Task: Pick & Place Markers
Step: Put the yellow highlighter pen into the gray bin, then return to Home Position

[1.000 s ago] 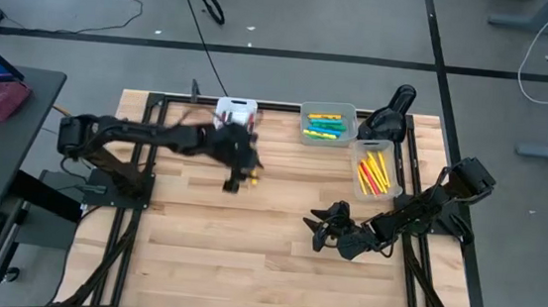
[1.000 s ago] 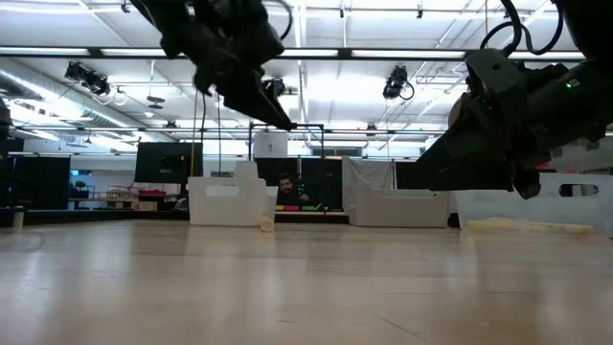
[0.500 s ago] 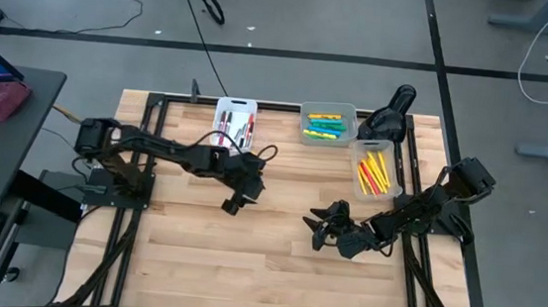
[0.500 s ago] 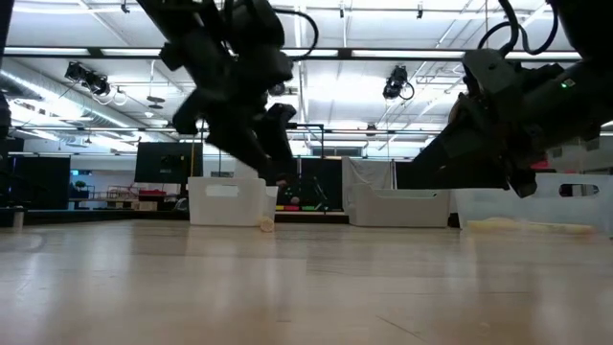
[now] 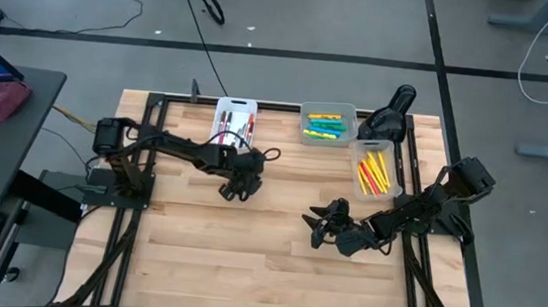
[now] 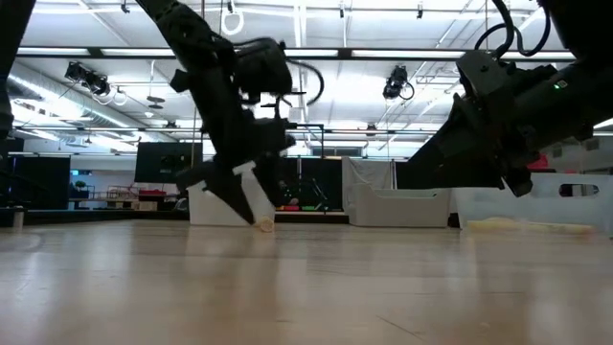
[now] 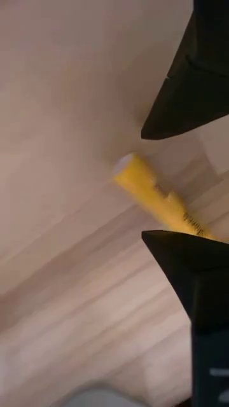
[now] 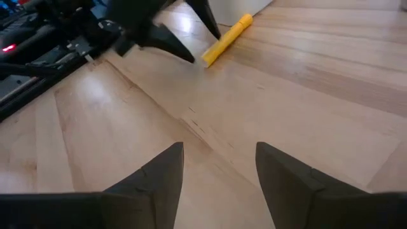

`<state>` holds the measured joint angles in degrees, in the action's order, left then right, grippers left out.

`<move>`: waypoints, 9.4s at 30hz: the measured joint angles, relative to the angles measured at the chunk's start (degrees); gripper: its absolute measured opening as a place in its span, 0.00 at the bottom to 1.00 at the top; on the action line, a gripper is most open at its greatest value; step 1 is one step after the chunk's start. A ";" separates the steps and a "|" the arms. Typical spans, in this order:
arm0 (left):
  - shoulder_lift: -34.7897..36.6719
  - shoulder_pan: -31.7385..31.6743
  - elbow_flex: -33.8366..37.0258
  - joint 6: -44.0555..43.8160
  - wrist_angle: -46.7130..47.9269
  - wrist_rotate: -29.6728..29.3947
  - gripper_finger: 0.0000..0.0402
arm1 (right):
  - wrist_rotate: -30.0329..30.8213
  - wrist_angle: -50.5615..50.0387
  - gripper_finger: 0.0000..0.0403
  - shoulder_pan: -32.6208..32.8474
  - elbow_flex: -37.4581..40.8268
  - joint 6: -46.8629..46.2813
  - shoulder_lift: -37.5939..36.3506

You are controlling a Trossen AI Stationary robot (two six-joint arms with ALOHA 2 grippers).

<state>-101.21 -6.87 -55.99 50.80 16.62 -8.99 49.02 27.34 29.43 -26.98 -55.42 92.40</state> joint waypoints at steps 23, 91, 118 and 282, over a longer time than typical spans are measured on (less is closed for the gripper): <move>-4.29 -7.87 0.00 3.07 -2.57 14.78 0.30 | 0.00 1.03 0.49 0.00 0.02 1.02 0.00; -4.31 12.04 0.04 -41.69 -75.56 30.85 0.16 | 7.13 37.69 0.32 4.64 -13.11 67.49 9.81; 3.47 2.18 0.19 -43.54 -37.91 28.41 0.66 | 1.84 -23.24 0.13 -1.60 -13.67 20.66 -14.41; 37.14 -13.13 26.87 -50.65 -45.86 16.07 0.62 | -44.99 -26.00 0.06 -25.70 25.98 44.08 -81.83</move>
<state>-64.06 -20.00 -29.12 0.15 -29.24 7.08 4.03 1.34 3.73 -0.99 -11.33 10.57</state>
